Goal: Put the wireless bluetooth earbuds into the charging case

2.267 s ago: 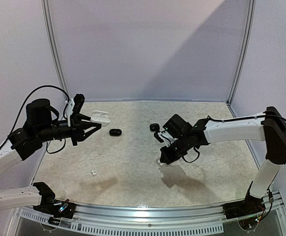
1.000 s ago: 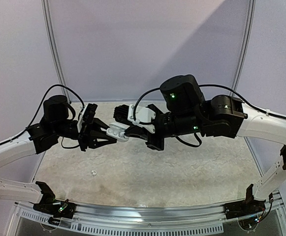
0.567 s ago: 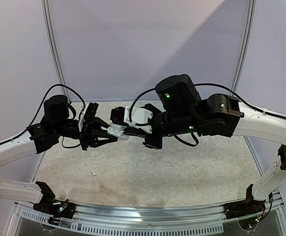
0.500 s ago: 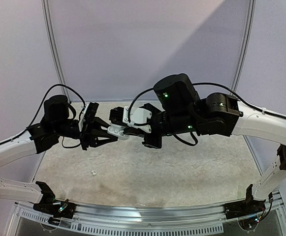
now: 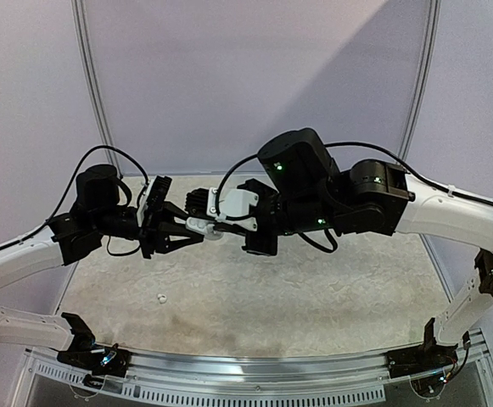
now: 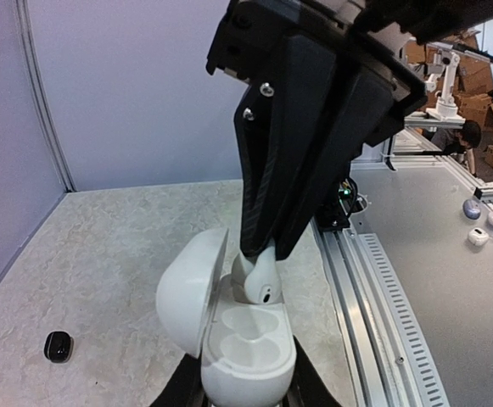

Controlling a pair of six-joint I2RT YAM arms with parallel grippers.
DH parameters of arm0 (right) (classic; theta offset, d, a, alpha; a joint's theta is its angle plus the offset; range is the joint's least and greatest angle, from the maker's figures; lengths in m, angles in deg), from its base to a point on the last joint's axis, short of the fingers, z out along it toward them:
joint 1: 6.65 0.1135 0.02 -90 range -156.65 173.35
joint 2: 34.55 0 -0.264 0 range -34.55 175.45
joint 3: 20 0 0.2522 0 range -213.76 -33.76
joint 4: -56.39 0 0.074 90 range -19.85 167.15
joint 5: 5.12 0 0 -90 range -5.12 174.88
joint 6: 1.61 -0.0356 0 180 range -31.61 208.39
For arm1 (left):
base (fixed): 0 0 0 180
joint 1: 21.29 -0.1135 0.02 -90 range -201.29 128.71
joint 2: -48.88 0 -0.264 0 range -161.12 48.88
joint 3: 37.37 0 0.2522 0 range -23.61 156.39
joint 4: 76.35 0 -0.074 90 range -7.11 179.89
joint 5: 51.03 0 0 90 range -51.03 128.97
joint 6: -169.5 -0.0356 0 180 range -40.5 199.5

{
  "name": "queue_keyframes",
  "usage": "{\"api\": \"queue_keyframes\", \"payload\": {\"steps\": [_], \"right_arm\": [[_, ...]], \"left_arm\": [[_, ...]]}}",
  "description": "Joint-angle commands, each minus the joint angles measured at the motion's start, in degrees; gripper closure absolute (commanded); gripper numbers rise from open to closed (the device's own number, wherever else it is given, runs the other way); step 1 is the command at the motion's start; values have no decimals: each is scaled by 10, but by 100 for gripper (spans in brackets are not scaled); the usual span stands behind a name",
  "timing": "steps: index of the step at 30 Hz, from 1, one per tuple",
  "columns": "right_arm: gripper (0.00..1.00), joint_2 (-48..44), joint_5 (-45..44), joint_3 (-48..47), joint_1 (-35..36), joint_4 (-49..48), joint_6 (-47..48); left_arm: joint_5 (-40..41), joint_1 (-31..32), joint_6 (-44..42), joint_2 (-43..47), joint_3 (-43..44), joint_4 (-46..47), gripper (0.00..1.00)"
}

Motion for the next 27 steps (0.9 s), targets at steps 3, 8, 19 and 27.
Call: {"api": "queue_keyframes", "payload": {"steps": [3, 8, 19, 27], "right_arm": [[99, 31, -37, -23, -1, 50, 17], [99, 37, -36, -30, -1, 59, 19], [94, 48, -40, -35, -1, 52, 13], [90, 57, -65, -34, -3, 44, 10]], "left_arm": [[-42, 10, -7, 7, 8, 37, 100], [-51, 10, -10, 4, 9, 43, 100], [-59, 10, -12, 6, 6, 60, 100], [-64, 11, -6, 9, 3, 72, 100]]}}
